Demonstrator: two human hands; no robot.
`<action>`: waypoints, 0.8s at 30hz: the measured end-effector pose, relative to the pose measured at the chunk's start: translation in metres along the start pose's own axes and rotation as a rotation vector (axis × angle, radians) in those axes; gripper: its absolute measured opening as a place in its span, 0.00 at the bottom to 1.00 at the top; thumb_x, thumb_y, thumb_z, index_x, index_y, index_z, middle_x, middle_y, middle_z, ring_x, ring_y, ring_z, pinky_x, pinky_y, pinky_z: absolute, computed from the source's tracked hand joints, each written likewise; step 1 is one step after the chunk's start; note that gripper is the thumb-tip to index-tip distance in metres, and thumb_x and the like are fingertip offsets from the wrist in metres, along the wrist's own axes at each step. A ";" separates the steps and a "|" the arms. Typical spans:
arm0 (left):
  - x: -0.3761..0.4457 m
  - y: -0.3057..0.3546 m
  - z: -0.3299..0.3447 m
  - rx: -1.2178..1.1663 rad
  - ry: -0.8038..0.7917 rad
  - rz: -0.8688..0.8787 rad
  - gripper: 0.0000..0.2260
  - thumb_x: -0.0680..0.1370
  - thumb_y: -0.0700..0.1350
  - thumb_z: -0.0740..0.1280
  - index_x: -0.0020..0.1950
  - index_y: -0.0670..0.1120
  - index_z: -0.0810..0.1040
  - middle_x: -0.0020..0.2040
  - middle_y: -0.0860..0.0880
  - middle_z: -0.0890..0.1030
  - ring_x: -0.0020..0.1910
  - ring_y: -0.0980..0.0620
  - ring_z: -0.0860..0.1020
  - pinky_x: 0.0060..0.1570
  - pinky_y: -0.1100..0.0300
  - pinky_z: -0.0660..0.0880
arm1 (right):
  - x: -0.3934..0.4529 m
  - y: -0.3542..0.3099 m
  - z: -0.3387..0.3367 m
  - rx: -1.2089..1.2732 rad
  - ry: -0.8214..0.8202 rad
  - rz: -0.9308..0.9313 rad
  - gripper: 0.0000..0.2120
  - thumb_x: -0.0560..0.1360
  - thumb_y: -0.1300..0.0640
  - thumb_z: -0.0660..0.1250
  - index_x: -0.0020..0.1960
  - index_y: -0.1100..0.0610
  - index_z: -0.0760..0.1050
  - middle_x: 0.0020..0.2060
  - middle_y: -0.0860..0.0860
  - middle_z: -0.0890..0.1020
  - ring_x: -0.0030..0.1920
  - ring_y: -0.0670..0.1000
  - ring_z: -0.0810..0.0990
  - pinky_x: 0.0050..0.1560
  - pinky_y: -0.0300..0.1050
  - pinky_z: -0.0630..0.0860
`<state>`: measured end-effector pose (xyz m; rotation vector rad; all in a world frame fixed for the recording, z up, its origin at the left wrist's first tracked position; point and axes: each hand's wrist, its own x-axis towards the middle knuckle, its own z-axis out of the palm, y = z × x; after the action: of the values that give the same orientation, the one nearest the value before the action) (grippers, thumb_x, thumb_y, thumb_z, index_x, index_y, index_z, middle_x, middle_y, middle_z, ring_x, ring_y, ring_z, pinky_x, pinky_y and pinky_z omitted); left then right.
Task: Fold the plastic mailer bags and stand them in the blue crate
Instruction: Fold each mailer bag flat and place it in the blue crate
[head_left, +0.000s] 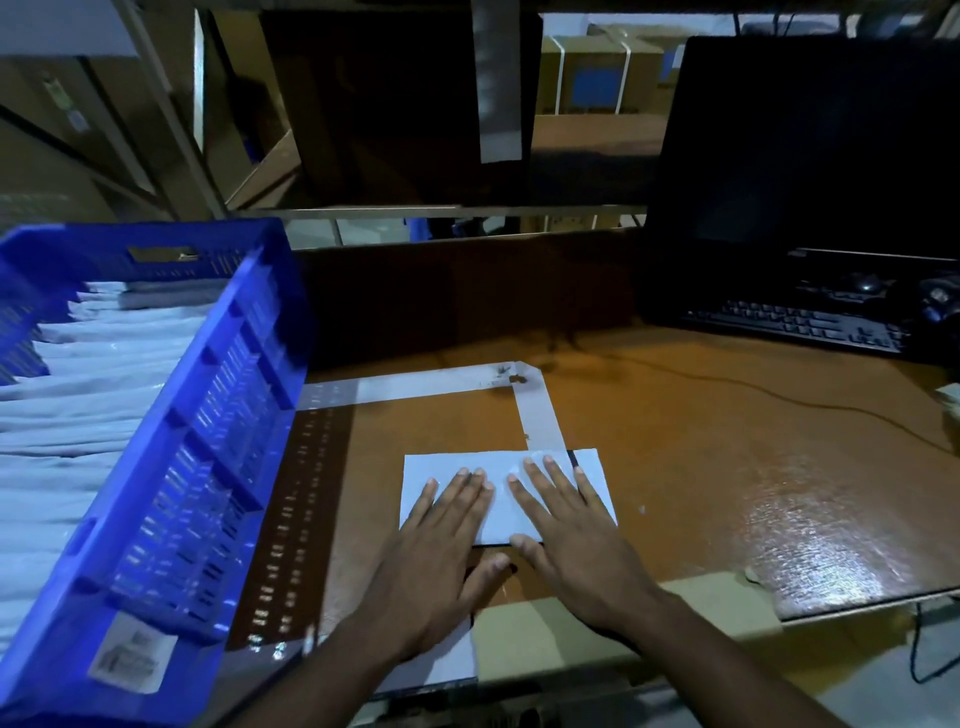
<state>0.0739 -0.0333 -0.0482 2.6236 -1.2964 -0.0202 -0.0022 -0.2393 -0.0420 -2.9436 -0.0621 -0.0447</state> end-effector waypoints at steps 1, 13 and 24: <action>0.000 0.000 0.002 0.017 -0.003 -0.014 0.32 0.85 0.66 0.44 0.84 0.49 0.50 0.83 0.53 0.47 0.81 0.59 0.39 0.79 0.50 0.44 | 0.000 -0.001 0.003 -0.016 0.011 0.007 0.32 0.82 0.34 0.35 0.82 0.47 0.47 0.81 0.46 0.45 0.80 0.47 0.37 0.78 0.52 0.40; -0.002 0.005 0.001 -0.022 -0.026 -0.028 0.31 0.85 0.65 0.43 0.84 0.49 0.51 0.83 0.54 0.47 0.81 0.59 0.40 0.79 0.50 0.44 | -0.003 0.000 0.005 -0.066 -0.003 0.028 0.28 0.85 0.40 0.40 0.82 0.48 0.53 0.81 0.47 0.52 0.81 0.48 0.42 0.77 0.52 0.42; 0.025 -0.005 -0.010 -0.048 0.015 -0.183 0.33 0.81 0.65 0.37 0.83 0.53 0.54 0.83 0.56 0.54 0.81 0.56 0.52 0.80 0.55 0.48 | 0.003 0.008 -0.004 0.131 0.033 0.187 0.32 0.83 0.36 0.41 0.82 0.49 0.44 0.79 0.42 0.40 0.76 0.40 0.31 0.75 0.40 0.32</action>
<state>0.0943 -0.0477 -0.0380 2.6858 -1.0344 -0.0591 0.0015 -0.2480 -0.0393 -2.8026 0.2071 -0.0594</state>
